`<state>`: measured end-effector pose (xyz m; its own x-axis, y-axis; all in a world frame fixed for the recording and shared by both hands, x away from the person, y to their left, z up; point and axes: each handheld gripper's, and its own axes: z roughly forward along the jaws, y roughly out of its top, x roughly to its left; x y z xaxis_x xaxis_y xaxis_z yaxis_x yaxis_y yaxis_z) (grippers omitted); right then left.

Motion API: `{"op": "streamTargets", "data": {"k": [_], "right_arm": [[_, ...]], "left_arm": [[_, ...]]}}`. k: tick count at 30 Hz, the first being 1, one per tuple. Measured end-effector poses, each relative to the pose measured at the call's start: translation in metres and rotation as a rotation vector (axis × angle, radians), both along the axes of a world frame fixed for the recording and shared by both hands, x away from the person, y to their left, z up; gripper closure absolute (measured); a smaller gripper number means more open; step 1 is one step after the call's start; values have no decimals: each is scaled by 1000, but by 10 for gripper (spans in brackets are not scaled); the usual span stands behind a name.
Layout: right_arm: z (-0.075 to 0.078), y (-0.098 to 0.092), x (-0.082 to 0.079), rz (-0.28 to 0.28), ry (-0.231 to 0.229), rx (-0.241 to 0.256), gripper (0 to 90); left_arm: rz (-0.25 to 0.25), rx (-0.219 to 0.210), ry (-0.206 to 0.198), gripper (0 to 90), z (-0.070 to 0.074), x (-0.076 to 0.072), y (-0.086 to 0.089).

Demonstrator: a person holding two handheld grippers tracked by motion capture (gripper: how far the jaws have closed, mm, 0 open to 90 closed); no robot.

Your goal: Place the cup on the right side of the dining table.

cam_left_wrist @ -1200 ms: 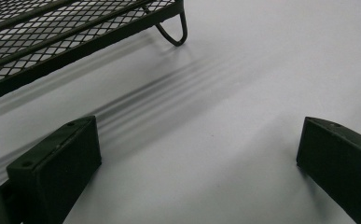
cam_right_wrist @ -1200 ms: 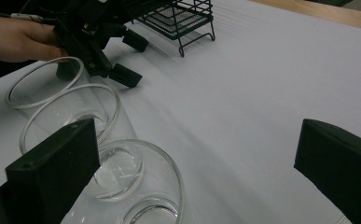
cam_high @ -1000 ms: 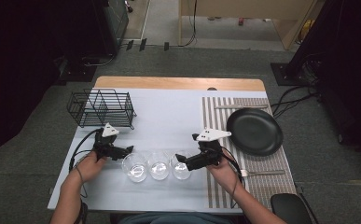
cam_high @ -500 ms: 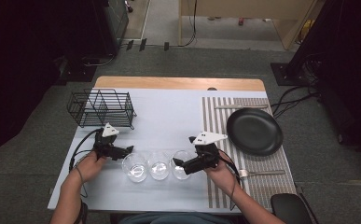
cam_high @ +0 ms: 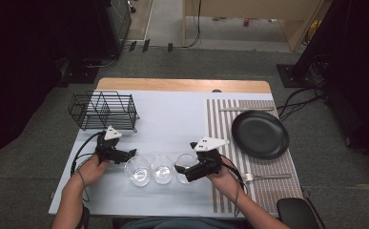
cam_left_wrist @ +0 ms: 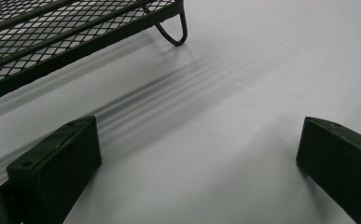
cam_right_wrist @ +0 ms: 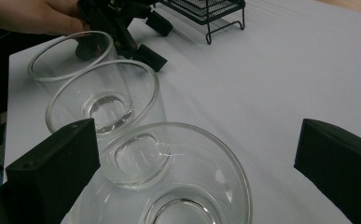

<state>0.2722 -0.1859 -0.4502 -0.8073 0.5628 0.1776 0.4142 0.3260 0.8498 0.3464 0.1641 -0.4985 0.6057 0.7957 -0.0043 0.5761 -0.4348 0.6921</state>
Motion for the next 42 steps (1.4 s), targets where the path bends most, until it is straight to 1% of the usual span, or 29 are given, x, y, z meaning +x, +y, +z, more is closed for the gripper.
{"op": "streamTargets", "data": {"k": [6,14,21,26,29,30,31,37,42], "right_arm": [[-1,1,-2,13,6,10,0],[-4,7,-7,42,-14,-12,0],[-5,8,-9,48,-31,-19,0],[-6,9,-9,56,-32,-26,0],[-8,10,-9,51,-34,-36,0],[-8,10,-10,42,-38,-42,0],[-9,10,-10,45,-42,-43,0],[-13,14,-12,62,-35,-65,0],[-17,15,-13,59,-39,-96,0]], "left_arm": [[0,0,0,0,0,0,0],[0,0,0,0,0,0,0],[0,0,0,0,0,0,0],[0,0,-1,0,0,0,0],[0,0,-1,0,0,0,0],[0,0,-1,0,0,0,0],[0,0,-1,0,0,0,0],[0,-1,-1,0,0,0,0],[0,-1,0,0,0,0,0]]}}
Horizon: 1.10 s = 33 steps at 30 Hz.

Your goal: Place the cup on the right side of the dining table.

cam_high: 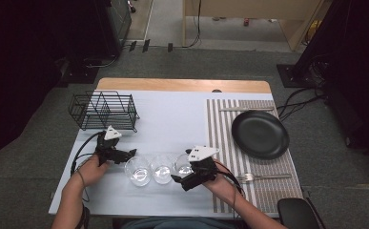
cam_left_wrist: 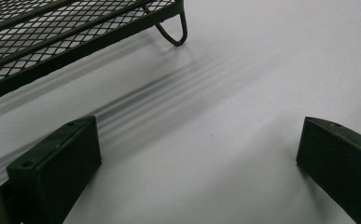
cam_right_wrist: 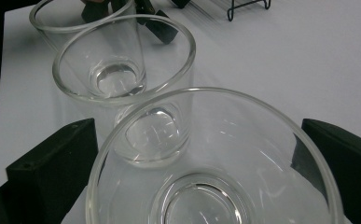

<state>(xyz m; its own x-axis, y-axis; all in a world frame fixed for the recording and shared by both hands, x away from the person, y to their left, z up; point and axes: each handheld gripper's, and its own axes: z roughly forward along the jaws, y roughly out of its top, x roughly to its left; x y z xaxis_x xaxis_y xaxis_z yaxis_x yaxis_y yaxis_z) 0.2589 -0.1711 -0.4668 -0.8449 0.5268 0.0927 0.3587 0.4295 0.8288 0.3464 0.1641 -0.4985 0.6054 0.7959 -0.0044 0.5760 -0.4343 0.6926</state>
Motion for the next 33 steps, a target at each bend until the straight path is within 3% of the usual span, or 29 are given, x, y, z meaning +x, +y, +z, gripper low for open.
{"op": "streamTargets", "data": {"k": [4,9,21,25,30,33], "right_arm": [[-1,-1,0,-1,-5,5,0],[1,1,-4,24,-46,-6,0],[-3,-2,-2,-1,-52,14,0],[-10,-1,-2,-20,-45,1,0],[-17,0,-2,-5,-28,-18,0],[-19,0,-4,-1,-41,-19,23]], "left_arm": [[-1,0,1,0,0,0,0],[-1,0,1,0,0,0,0],[0,0,1,0,0,0,0],[0,0,0,0,0,0,0],[0,0,1,0,0,0,0],[0,0,0,0,0,0,0]]}}
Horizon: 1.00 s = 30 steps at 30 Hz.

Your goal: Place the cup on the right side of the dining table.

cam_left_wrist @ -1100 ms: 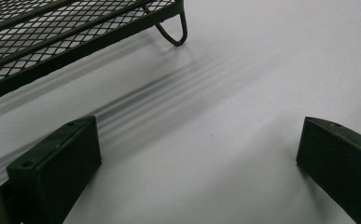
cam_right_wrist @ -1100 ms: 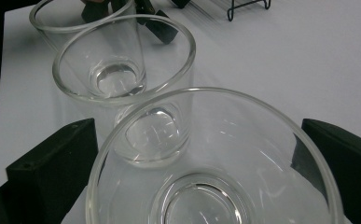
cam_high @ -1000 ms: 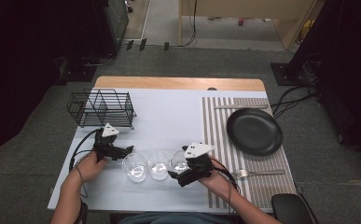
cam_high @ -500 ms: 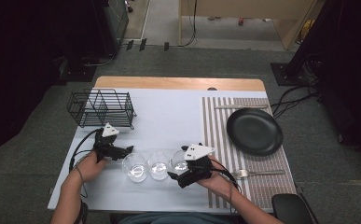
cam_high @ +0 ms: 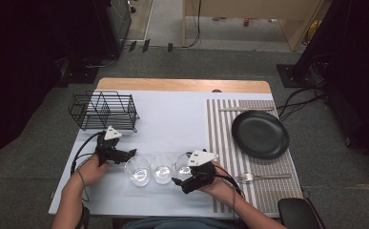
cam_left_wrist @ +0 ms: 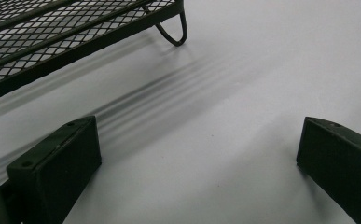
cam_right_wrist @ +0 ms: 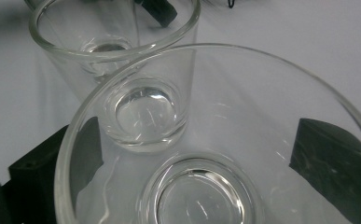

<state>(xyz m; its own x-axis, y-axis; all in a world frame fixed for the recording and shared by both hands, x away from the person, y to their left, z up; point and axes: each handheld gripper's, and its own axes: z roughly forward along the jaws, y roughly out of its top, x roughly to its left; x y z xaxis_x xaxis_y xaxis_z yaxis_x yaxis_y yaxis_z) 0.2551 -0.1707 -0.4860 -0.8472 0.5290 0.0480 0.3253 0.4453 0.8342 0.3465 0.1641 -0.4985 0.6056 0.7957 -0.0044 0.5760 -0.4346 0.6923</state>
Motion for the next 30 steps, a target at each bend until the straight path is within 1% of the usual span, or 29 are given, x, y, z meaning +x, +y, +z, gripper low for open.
{"op": "streamTargets", "data": {"k": [1,2,3,4,5,7,14,26,30], "right_arm": [[0,0,0,0,-1,1,67],[-1,-1,-1,-13,-9,3,116],[-1,-1,-1,-16,-21,3,147],[-1,-2,-1,-15,-23,5,156],[-1,-2,-1,-9,-23,8,185],[0,-2,-2,2,-34,8,189],[1,-4,-1,22,-27,1,193],[1,-5,-1,39,-23,9,194],[2,-4,-2,53,-23,11,195]], "left_arm": [[0,0,0,0,0,0,0],[0,0,0,0,0,0,0],[0,0,0,0,0,0,0],[0,0,0,0,0,0,0],[0,0,0,0,0,0,0],[0,0,0,0,0,0,0],[1,1,-1,0,0,0,0],[0,0,-1,0,0,0,0],[0,1,0,0,0,0,0]]}}
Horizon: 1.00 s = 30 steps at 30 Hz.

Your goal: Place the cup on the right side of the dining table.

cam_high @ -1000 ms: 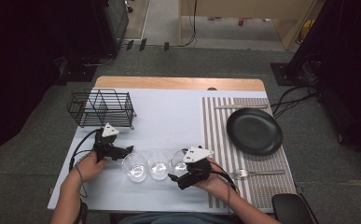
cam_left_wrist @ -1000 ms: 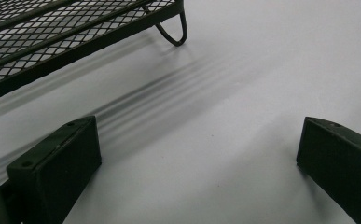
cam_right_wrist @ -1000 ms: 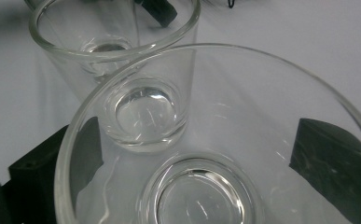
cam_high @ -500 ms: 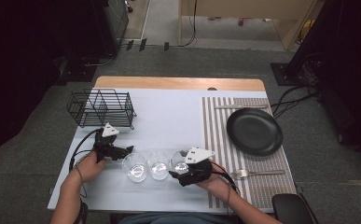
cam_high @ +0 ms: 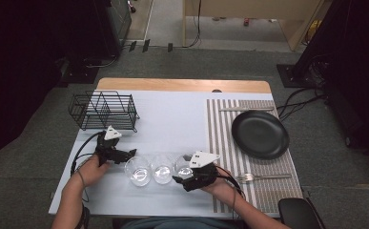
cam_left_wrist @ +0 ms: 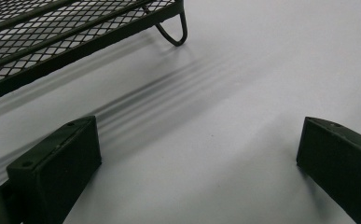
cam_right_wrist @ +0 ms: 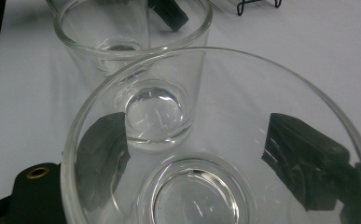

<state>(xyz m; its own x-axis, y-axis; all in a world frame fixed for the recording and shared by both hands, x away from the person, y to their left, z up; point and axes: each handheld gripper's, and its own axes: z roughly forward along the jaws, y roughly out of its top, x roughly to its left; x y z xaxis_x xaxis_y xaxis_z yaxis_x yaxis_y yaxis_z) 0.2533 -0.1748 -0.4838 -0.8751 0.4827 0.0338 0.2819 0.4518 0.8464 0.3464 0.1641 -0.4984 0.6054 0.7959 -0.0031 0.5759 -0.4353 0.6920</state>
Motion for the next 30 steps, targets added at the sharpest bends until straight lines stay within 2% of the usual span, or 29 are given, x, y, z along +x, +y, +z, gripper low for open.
{"op": "streamTargets", "data": {"k": [3,7,12,18,30], "right_arm": [[2,0,0,4,-4,-1,194],[3,-1,2,11,22,3,194],[5,-3,3,9,16,-4,195],[11,-8,6,-13,8,12,195],[16,-12,12,-43,29,16,195]], "left_arm": [[0,0,-1,0,0,0,0],[0,0,0,0,0,0,0],[0,-1,0,0,0,0,0],[0,-1,-1,0,0,0,0],[0,-2,-1,0,0,0,0]]}}
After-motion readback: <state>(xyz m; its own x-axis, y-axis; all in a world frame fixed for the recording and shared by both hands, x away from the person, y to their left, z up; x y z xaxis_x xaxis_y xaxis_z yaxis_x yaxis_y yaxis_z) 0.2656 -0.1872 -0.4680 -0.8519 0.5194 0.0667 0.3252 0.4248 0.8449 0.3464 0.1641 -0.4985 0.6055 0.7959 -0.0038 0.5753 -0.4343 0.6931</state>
